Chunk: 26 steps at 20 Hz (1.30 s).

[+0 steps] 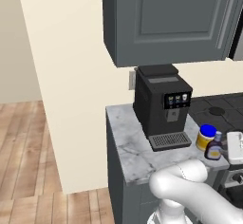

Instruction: Take 2 condiments from the cabinet and move them on the counter near the stove.Make sure the condiments are lined up with each other, next to each other.

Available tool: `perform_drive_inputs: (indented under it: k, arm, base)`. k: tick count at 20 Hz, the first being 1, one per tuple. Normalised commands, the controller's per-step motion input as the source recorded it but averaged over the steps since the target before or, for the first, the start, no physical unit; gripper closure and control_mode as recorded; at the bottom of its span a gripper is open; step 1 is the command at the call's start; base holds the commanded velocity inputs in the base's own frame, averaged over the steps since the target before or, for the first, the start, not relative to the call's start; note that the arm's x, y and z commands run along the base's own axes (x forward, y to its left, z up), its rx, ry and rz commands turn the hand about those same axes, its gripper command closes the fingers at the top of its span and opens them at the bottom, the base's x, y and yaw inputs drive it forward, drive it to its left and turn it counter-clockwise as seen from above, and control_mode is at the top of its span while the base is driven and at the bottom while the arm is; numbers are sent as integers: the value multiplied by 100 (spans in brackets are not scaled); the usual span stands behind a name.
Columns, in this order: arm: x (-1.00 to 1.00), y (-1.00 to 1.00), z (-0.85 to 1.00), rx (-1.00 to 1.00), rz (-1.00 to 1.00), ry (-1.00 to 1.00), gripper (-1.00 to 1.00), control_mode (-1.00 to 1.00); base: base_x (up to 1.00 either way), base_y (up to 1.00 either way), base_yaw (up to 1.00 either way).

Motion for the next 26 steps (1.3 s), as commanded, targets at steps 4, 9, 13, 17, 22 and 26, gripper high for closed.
perform_drive_inputs:
  k: [4, 9, 13, 17, 22, 26]
  arm:
    - [9, 0, 0, 0, 0, 0, 100, -100]
    - [8, 0, 0, 0, 0, 0, 100, -100]
    - [0, 0, 0, 0, 0, 0, 100, -100]
    - [0, 0, 0, 0, 0, 0, 100, -100]
    - [0, 0, 0, 0, 0, 0, -100, -100]
    - [0, 0, 0, 0, 0, 0, -100, -100]
  base:
    - [0, 0, 0]
    - [0, 0, 0]
    - [0, 0, 0]
    - [0, 0, 0]
    - [0, 0, 0]
    - [0, 0, 0]
